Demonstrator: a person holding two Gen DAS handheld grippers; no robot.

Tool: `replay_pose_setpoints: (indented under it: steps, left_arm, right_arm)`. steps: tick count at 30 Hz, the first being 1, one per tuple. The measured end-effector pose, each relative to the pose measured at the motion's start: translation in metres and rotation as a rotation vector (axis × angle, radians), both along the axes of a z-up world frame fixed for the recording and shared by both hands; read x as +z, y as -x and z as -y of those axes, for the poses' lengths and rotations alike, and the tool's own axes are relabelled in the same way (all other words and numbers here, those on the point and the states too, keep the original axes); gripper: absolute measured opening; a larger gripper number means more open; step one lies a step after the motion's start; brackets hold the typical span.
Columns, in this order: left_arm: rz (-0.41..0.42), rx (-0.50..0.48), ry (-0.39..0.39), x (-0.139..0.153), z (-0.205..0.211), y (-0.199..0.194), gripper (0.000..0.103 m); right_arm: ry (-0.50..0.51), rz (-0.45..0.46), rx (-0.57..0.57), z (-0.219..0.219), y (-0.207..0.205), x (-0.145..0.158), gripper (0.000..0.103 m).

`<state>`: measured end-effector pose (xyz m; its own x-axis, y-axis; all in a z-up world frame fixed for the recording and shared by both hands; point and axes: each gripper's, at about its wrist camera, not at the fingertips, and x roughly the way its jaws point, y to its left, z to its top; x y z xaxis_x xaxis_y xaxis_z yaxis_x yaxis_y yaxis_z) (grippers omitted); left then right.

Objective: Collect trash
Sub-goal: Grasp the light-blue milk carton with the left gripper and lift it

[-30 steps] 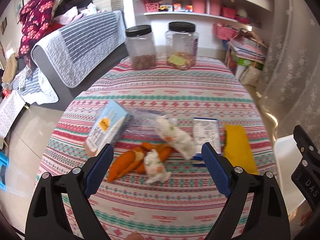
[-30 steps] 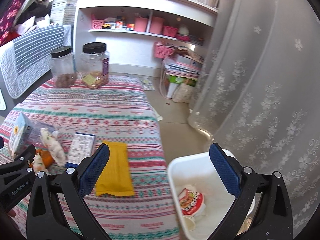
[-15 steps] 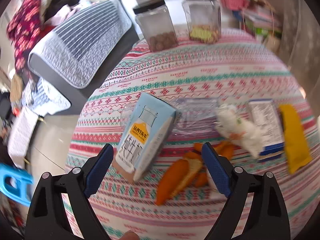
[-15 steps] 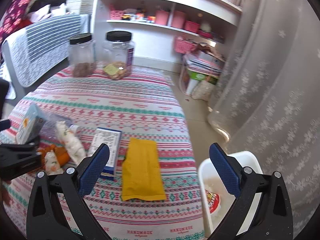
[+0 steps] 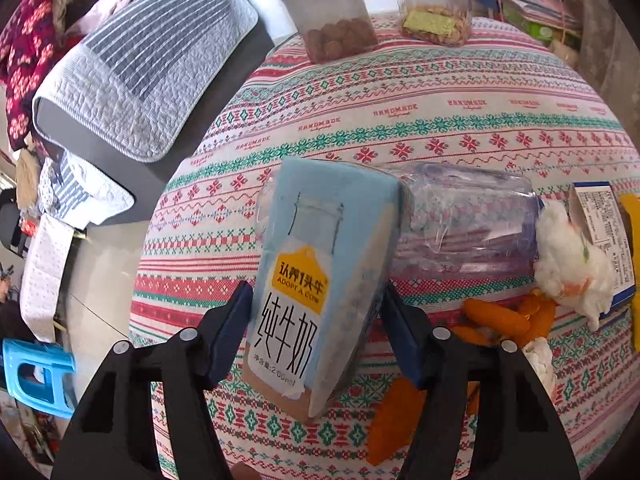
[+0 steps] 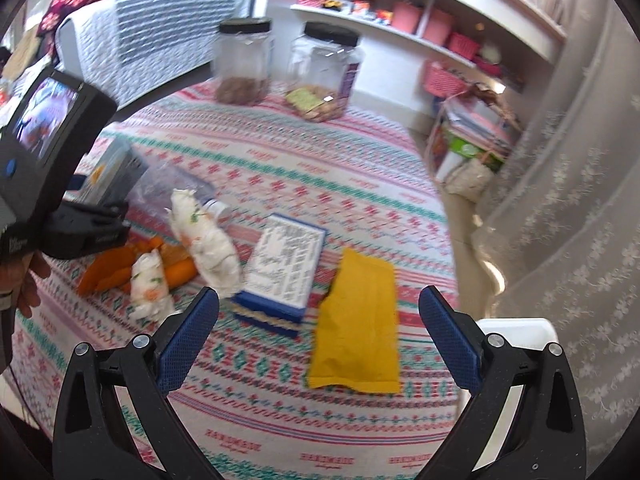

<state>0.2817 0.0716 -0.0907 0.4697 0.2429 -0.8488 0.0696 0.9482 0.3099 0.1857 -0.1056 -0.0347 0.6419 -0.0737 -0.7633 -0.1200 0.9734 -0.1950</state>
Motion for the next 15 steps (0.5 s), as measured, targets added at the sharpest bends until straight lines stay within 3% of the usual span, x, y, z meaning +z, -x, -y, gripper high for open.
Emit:
replay_pose_setpoints:
  steps: [9,15]
  left_arm:
    - [0.054,-0.024,0.112,0.033,-0.001,0.021,0.062]
    - [0.128,0.034,0.204,0.067,-0.01,0.035,0.062]
  right_arm:
    - [-0.085,-0.087,0.133,-0.032,-0.005,-0.015,0.096]
    - [-0.12,-0.127,0.21,-0.055,-0.005,-0.024,0.095]
